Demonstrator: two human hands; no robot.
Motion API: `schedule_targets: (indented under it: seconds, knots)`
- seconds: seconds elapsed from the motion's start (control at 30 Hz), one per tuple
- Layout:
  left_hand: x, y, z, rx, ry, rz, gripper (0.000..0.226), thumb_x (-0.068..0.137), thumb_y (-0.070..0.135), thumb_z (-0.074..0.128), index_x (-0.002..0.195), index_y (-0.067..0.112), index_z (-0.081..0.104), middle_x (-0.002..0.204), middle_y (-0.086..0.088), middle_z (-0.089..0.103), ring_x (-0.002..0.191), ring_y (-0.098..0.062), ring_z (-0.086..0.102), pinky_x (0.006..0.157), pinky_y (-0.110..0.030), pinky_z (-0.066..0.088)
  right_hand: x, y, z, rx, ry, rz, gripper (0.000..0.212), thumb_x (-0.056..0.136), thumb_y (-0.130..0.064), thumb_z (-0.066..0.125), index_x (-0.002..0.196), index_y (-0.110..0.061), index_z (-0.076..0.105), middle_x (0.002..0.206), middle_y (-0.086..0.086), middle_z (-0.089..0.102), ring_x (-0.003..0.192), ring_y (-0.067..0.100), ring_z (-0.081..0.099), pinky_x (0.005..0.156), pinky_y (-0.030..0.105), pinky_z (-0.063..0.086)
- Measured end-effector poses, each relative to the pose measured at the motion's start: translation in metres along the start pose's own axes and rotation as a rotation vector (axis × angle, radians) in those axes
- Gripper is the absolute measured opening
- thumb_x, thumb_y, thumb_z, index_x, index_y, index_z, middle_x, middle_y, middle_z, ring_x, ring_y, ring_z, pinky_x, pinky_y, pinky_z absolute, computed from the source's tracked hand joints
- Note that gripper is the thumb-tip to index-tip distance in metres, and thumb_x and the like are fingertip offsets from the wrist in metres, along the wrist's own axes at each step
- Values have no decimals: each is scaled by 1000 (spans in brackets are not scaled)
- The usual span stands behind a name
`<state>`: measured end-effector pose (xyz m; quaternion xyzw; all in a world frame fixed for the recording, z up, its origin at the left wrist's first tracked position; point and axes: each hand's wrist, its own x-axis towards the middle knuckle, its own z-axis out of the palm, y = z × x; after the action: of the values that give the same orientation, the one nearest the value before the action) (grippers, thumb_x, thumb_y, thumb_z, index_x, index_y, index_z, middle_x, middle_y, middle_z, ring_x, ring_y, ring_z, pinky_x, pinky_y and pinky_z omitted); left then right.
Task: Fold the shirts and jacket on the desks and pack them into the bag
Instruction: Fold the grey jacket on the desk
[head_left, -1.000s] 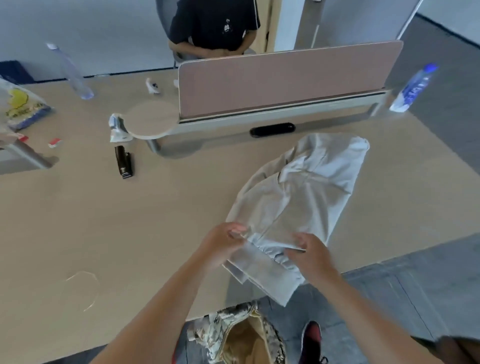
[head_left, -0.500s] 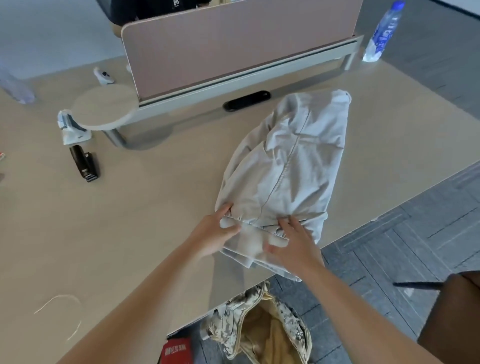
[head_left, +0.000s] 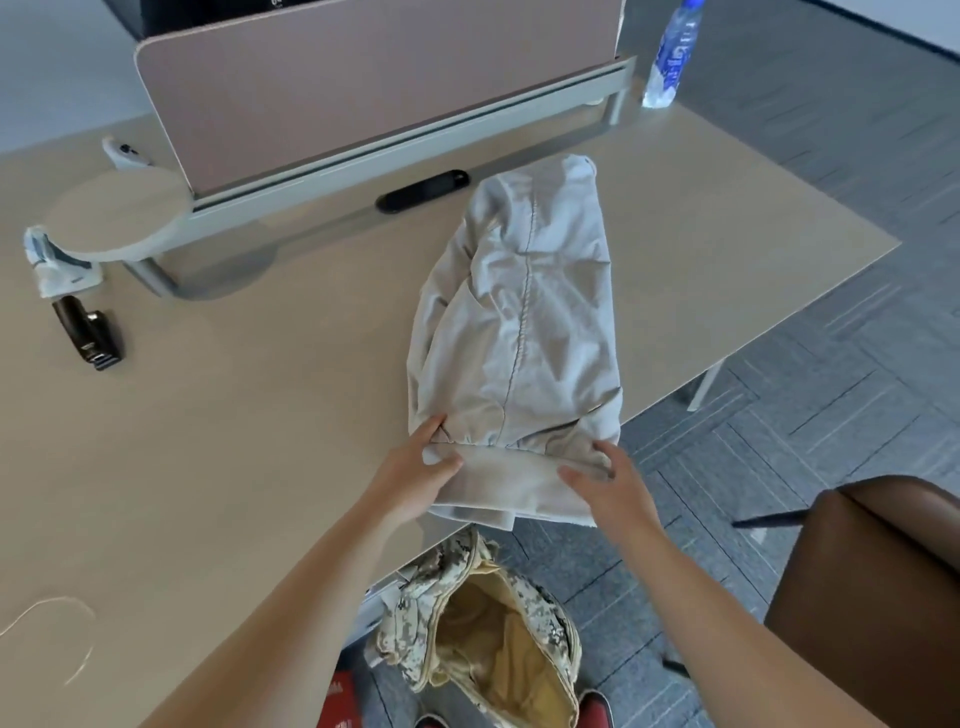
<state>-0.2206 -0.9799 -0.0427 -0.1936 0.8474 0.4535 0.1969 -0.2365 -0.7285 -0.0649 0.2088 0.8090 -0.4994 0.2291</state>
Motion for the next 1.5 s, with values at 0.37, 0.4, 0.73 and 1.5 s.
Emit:
schedule_targets:
  seconds: [0.37,0.4,0.73,1.5]
  knots:
    - [-43,35,17,-84,-24,-4,56,89,16,59,138,41,46,119,10,58,97,-12,66,83,-35,58,-17,-15,-52,12,-52,-28,42,86,-9,55,121,-32,52,99,-3,57,86,19,58,65,32,48]
    - [-51,45,16,-77,-18,-6,53,88,16,58,134,40,47,115,10,60,95,-12,66,82,-35,59,-23,-22,-60,5,-47,-31,39,85,-10,54,118,-32,54,98,-3,59,85,18,59,64,31,48]
    - [-113,148,-25,-165,74,53,31,84,6,52,107,22,67,110,-6,58,79,-26,66,48,-22,49,-82,-125,-125,-169,-35,-123,18,80,-11,64,97,-17,62,93,3,66,78,22,66,64,35,60]
    - [48,204,-51,-875,153,-244,50,82,44,77,115,8,66,114,-10,67,97,-26,71,83,-32,60,67,-202,-124,460,-142,156,25,93,-36,67,96,-11,66,98,12,71,90,30,72,83,39,61]
